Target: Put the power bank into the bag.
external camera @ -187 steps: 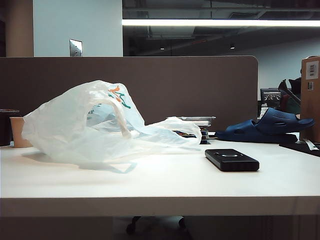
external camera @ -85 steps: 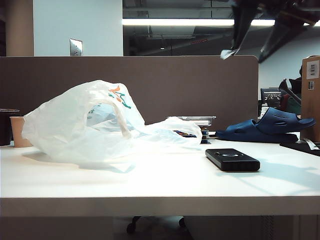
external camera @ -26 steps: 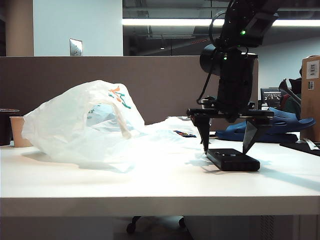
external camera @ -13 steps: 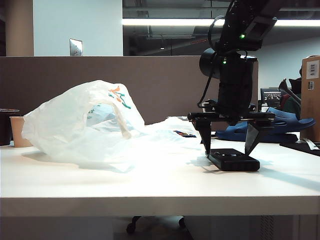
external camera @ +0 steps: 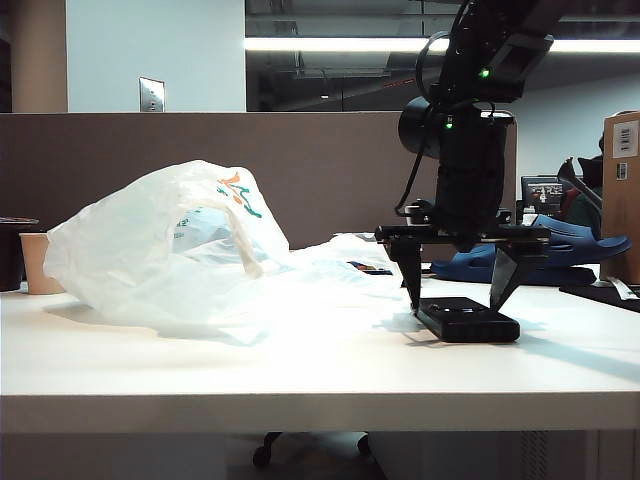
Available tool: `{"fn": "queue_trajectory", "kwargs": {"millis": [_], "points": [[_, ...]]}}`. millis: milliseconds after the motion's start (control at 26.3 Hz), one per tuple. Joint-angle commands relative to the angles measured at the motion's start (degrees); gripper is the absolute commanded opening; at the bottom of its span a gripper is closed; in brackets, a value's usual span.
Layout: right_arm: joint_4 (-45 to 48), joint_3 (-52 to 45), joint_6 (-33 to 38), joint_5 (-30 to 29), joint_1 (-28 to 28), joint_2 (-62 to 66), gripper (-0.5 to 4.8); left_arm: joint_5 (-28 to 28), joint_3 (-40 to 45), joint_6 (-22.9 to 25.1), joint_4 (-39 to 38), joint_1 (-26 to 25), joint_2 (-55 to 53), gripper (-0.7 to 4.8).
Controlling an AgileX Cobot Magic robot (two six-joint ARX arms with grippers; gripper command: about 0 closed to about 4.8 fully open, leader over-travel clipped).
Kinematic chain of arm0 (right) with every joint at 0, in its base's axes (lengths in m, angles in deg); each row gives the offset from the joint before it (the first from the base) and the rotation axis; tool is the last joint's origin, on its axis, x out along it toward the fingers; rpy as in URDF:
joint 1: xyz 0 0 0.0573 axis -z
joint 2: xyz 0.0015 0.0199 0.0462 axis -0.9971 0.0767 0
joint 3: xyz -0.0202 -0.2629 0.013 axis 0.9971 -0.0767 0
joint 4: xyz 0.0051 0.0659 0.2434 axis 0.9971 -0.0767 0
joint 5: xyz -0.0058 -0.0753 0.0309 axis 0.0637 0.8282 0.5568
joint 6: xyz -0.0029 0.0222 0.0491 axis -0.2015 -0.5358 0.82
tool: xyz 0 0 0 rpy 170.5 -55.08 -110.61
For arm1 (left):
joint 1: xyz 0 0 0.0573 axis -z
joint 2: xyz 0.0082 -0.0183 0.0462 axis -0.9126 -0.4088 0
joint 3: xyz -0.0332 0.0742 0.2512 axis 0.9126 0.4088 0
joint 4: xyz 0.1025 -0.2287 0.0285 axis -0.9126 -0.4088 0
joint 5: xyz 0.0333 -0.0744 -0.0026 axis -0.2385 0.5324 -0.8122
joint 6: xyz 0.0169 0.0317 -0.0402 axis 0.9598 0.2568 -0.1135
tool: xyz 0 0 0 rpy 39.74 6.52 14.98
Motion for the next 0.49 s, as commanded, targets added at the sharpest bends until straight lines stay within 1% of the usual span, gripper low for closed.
{"fn": "queue_trajectory", "kwargs": {"millis": [38, 495], "points": [[0.07, 0.17, 0.28, -0.35, -0.04, 0.52, 4.79, 0.46, -0.33, -0.11, 0.52, -0.04, -0.02, -0.06], [-1.14, 0.15, 0.28, -0.35, -0.11, 1.29, 4.79, 0.42, -0.33, -0.11, 0.52, -0.07, -0.02, -0.06]]}}
